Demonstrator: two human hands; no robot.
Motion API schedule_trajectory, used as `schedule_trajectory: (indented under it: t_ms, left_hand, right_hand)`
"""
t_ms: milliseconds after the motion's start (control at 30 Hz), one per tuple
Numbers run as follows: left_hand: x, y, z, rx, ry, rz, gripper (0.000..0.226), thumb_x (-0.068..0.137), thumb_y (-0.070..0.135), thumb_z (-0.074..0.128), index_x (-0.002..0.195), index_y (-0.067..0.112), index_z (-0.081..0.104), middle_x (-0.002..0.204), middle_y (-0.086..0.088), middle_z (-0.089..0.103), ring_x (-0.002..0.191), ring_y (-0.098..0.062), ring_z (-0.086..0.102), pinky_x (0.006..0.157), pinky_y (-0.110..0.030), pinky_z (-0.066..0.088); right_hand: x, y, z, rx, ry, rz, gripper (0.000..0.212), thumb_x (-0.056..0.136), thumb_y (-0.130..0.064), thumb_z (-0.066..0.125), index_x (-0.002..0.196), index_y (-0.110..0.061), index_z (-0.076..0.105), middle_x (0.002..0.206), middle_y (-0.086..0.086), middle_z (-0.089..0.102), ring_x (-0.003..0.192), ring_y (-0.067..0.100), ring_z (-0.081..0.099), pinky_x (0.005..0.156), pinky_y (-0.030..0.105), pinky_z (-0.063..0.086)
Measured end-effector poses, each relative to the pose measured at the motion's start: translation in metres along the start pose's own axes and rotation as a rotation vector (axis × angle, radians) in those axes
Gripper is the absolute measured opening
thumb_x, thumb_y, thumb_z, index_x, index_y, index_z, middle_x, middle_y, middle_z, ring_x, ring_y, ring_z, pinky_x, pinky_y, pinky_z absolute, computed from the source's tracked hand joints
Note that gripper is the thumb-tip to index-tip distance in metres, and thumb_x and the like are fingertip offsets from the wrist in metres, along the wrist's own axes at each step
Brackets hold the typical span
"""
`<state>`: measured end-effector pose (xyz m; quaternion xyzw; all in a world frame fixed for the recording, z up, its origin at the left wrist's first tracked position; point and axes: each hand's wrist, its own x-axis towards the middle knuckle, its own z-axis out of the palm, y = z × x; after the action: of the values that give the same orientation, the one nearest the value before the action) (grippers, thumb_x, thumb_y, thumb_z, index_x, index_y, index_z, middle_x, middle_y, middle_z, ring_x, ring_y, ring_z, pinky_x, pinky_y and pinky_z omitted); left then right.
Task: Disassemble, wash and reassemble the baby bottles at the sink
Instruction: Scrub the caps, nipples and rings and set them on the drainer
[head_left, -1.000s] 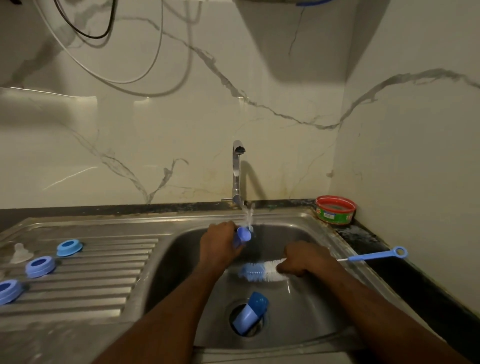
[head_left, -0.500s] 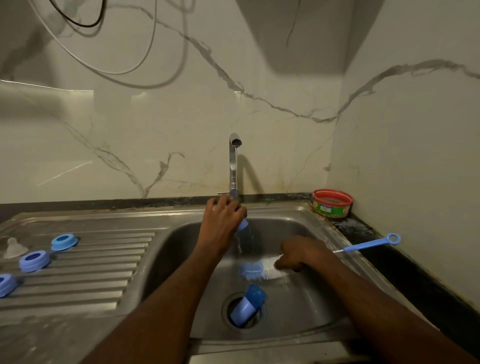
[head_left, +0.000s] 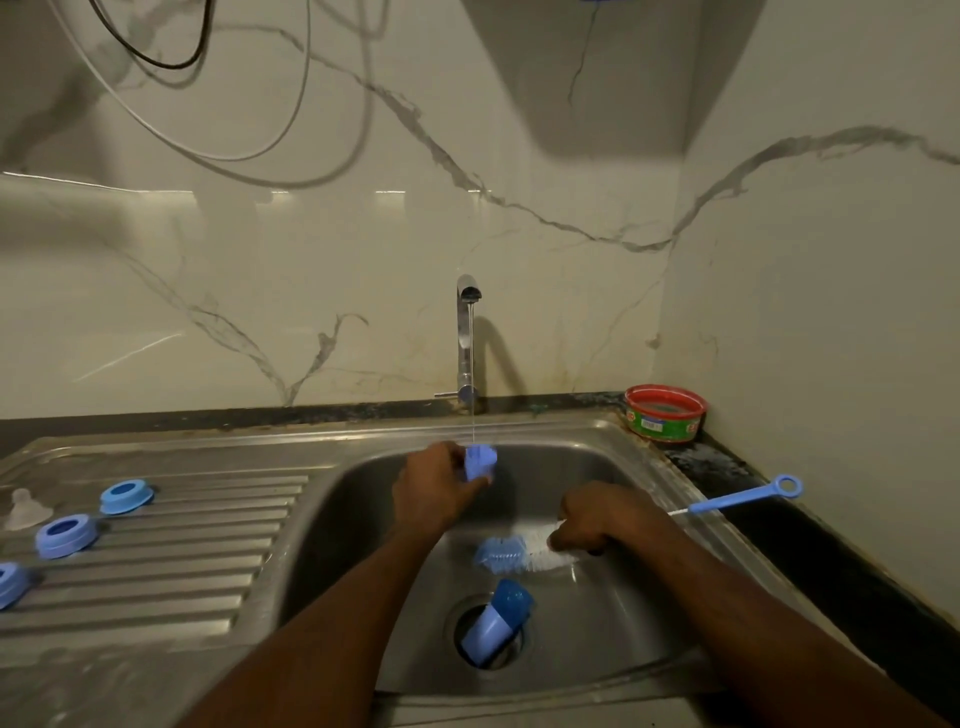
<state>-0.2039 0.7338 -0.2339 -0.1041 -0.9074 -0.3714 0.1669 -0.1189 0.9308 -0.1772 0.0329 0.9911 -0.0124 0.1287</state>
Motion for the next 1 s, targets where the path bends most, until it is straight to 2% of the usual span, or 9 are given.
schedule_trajectory:
  t_ms: [67, 167, 300, 400, 500, 567, 700, 867, 1000]
  left_hand:
    - [0.001, 0.005, -0.004, -0.053, 0.104, 0.007, 0.04, 0.086, 0.05, 0.076, 0.116, 0.027, 0.062, 0.1, 0.015, 0.061, 0.09, -0.005, 0.06, 0.08, -0.024, 0.047]
    - [-0.002, 0.002, -0.005, 0.068, 0.026, -0.015, 0.041, 0.086, 0.052, 0.074, 0.116, 0.026, 0.062, 0.107, 0.008, 0.068, 0.092, -0.006, 0.06, 0.081, -0.025, 0.046]
    - [0.002, -0.001, -0.007, -0.017, 0.113, 0.0, 0.042, 0.085, 0.049, 0.077, 0.118, 0.027, 0.063, 0.104, 0.014, 0.063, 0.093, -0.005, 0.06, 0.083, -0.026, 0.048]
    - [0.002, -0.005, -0.005, 0.073, -0.002, -0.012, 0.043, 0.084, 0.049, 0.077, 0.118, 0.026, 0.063, 0.11, 0.007, 0.069, 0.094, -0.006, 0.061, 0.088, -0.03, 0.052]
    - [0.005, -0.003, -0.009, 0.066, 0.071, 0.083, 0.044, 0.087, 0.048, 0.075, 0.122, 0.025, 0.062, 0.108, 0.013, 0.065, 0.096, -0.004, 0.06, 0.085, -0.026, 0.049]
    - [0.005, -0.003, -0.011, 0.17, 0.04, 0.14, 0.044, 0.09, 0.05, 0.07, 0.125, 0.026, 0.059, 0.112, 0.01, 0.066, 0.097, -0.006, 0.06, 0.085, -0.026, 0.05]
    - [0.005, -0.007, -0.013, 0.225, -0.083, 0.126, 0.054, 0.094, 0.049, 0.064, 0.138, 0.019, 0.055, 0.128, -0.007, 0.063, 0.115, -0.019, 0.059, 0.102, -0.036, 0.047]
    - [0.006, -0.006, -0.027, 0.245, -0.122, 0.048, 0.057, 0.084, 0.036, 0.08, 0.13, 0.015, 0.054, 0.127, -0.007, 0.056, 0.11, -0.019, 0.056, 0.087, -0.027, 0.043]
    - [-0.003, -0.003, -0.035, 0.339, -0.114, 0.03, 0.056, 0.082, 0.025, 0.083, 0.128, 0.017, 0.051, 0.128, -0.008, 0.055, 0.114, -0.022, 0.057, 0.091, -0.031, 0.046]
  right_hand:
    - [0.0, 0.0, -0.001, 0.003, -0.001, -0.006, 0.038, 0.09, -0.048, 0.062, 0.11, -0.017, 0.072, 0.096, 0.0, 0.073, 0.089, 0.015, 0.069, 0.092, 0.039, 0.055]
    - [-0.001, -0.001, 0.0, -0.003, -0.009, -0.002, 0.039, 0.091, -0.049, 0.062, 0.111, -0.017, 0.071, 0.097, 0.0, 0.073, 0.089, 0.014, 0.069, 0.091, 0.036, 0.055]
    - [0.0, 0.0, 0.0, -0.002, -0.015, -0.001, 0.039, 0.091, -0.049, 0.062, 0.11, -0.017, 0.072, 0.097, 0.001, 0.074, 0.089, 0.015, 0.07, 0.09, 0.037, 0.056]
    - [0.001, -0.001, 0.001, 0.0, -0.015, -0.002, 0.04, 0.091, -0.05, 0.062, 0.112, -0.017, 0.071, 0.1, 0.0, 0.073, 0.092, 0.016, 0.069, 0.093, 0.039, 0.055]
    - [0.001, 0.001, 0.0, 0.013, 0.009, -0.005, 0.038, 0.092, -0.048, 0.062, 0.113, -0.018, 0.069, 0.101, 0.001, 0.072, 0.092, 0.015, 0.067, 0.085, 0.033, 0.053]
    - [0.002, 0.001, 0.001, 0.019, 0.071, 0.003, 0.037, 0.092, -0.044, 0.063, 0.117, -0.018, 0.068, 0.107, 0.002, 0.07, 0.096, 0.016, 0.065, 0.075, 0.029, 0.047]
    - [-0.004, 0.001, -0.001, -0.017, 0.195, 0.022, 0.037, 0.092, -0.042, 0.065, 0.123, -0.022, 0.064, 0.119, 0.001, 0.064, 0.108, 0.018, 0.061, 0.082, 0.032, 0.044]
    - [-0.007, 0.004, -0.005, -0.084, 0.337, 0.036, 0.031, 0.092, -0.039, 0.062, 0.12, -0.025, 0.066, 0.116, -0.001, 0.065, 0.106, 0.019, 0.062, 0.083, 0.038, 0.046]
    - [-0.015, -0.004, -0.006, -0.1, 0.383, 0.016, 0.03, 0.094, -0.04, 0.061, 0.12, -0.025, 0.065, 0.119, 0.0, 0.065, 0.11, 0.02, 0.062, 0.083, 0.037, 0.044]
